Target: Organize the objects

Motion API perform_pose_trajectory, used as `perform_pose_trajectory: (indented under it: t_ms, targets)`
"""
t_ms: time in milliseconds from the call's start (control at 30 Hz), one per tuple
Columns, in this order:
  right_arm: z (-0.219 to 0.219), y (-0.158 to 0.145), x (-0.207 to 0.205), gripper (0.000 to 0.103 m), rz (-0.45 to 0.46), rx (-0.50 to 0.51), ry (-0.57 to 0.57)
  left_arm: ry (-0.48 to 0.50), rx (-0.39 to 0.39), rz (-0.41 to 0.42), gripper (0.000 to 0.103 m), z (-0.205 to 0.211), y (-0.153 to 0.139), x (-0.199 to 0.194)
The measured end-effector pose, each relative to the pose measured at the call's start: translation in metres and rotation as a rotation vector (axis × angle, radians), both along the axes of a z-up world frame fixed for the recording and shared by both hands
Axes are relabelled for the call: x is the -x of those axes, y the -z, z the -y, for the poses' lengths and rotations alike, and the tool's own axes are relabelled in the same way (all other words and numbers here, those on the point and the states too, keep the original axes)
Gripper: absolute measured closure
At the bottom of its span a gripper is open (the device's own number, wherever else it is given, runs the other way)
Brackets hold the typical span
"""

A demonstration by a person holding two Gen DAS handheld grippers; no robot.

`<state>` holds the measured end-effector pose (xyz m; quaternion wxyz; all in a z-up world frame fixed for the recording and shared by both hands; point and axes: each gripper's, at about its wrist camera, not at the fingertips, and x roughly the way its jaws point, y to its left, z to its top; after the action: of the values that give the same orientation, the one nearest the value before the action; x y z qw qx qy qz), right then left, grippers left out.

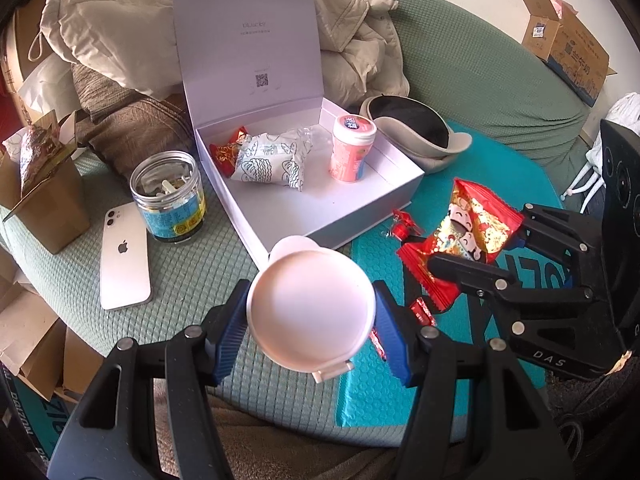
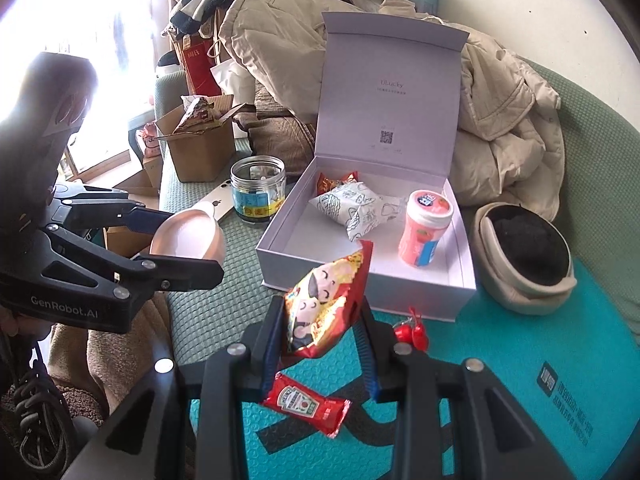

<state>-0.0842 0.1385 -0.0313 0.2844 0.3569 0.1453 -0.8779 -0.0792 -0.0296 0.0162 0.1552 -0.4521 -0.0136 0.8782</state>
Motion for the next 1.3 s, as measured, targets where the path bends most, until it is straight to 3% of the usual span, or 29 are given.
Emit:
perform_pose_trajectory:
  t_ms: [900, 1300]
  targets:
    - [0.003, 0.006, 0.081, 0.069, 0.021, 0.026, 0.014, 0.043, 0.050, 0.036, 0.045, -0.016, 0.016, 0.080]
    - [0.012, -0.005, 0.119, 0.069, -0.024, 0.019, -0.008, 0.050, 0.049, 0.039, 0.045, -0.015, 0.018, 0.116]
